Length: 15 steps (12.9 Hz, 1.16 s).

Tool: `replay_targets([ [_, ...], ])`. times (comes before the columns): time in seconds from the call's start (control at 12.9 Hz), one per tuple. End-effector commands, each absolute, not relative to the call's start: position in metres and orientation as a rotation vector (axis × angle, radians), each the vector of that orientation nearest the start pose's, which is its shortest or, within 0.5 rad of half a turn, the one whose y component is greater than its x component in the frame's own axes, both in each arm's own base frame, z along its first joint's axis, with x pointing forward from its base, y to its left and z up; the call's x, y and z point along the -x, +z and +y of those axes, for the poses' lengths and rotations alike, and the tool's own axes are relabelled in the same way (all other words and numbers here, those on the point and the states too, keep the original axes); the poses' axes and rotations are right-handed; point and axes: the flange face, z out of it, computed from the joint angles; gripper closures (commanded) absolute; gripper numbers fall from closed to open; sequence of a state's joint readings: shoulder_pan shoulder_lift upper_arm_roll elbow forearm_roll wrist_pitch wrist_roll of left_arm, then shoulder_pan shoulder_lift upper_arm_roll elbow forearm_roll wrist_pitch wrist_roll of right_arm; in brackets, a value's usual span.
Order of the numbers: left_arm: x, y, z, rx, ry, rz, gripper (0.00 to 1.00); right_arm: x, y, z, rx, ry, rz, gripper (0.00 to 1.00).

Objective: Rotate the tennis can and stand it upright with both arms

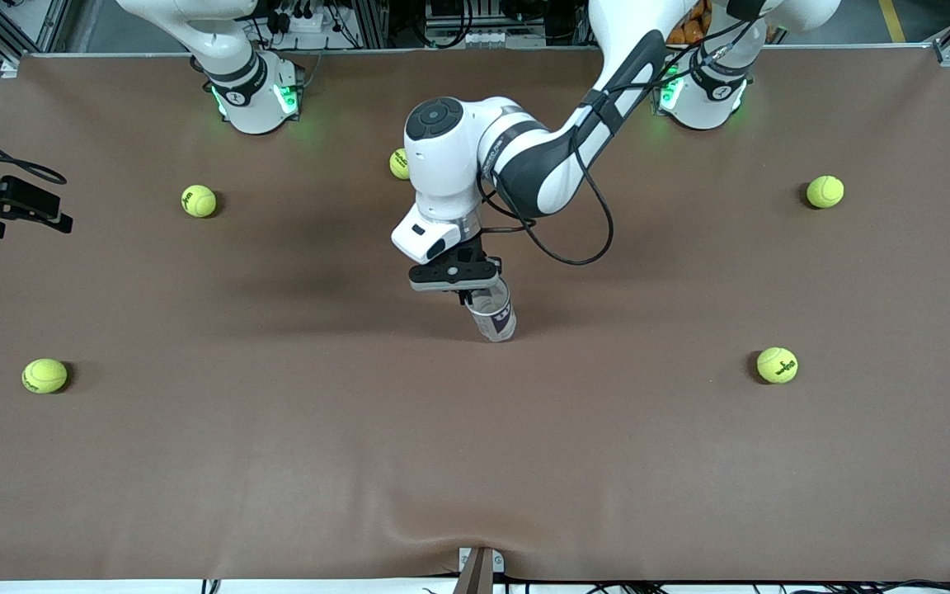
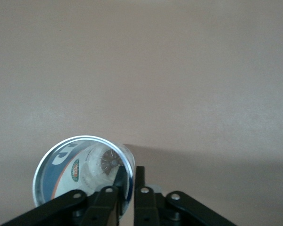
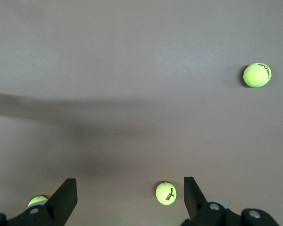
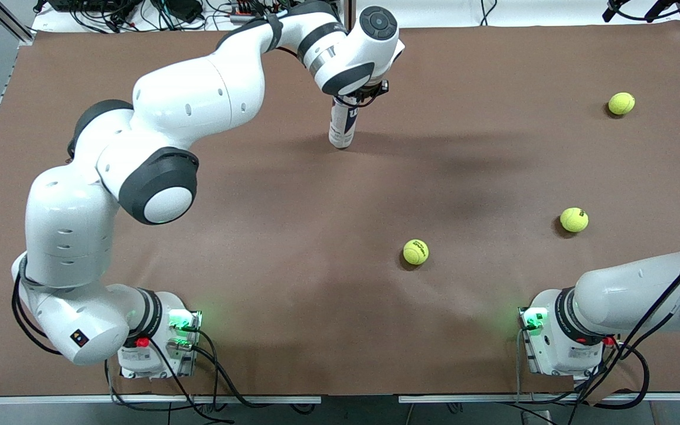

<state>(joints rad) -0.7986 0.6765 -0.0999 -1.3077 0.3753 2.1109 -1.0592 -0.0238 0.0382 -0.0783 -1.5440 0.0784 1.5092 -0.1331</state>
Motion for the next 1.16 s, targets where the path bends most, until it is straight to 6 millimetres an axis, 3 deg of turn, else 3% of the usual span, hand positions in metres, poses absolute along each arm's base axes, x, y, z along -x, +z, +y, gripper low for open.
replay_targets([
  [0.0,-0.495,0.365,-0.567,3.055,-0.522,-0.034,0.0,-0.554,0.616,-0.046,3.036,0.079,-0.067,0.0],
  [0.16,-0.495,0.386,-0.565,3.074,-0.543,-0.053,0.0,-0.554,0.616,-0.047,3.038,0.077,-0.067,0.0],
  [0.31,-0.497,0.42,-0.556,3.08,-0.574,-0.082,0.0,-0.554,0.616,-0.046,3.036,0.079,-0.069,0.0],
  [0.47,-0.504,0.447,-0.535,3.052,-0.563,-0.137,0.0,-0.555,0.615,-0.04,3.038,0.082,-0.086,0.0],
  [0.54,-0.507,0.47,-0.522,3.043,-0.574,-0.171,0.0,-0.555,0.615,-0.037,3.042,0.086,-0.093,0.0],
  [0.78,-0.532,0.536,-0.453,3.039,-0.51,-0.291,0.0,-0.555,0.613,-0.033,3.042,0.096,-0.104,0.0],
  [0.93,-0.552,0.574,-0.39,3.073,-0.409,-0.224,0.0,-0.555,0.613,-0.033,3.046,0.095,-0.104,0.0],
  [1.09,-0.574,0.607,-0.314,3.104,-0.335,-0.15,0.0,-0.555,0.614,-0.035,3.06,0.095,-0.102,0.0],
])
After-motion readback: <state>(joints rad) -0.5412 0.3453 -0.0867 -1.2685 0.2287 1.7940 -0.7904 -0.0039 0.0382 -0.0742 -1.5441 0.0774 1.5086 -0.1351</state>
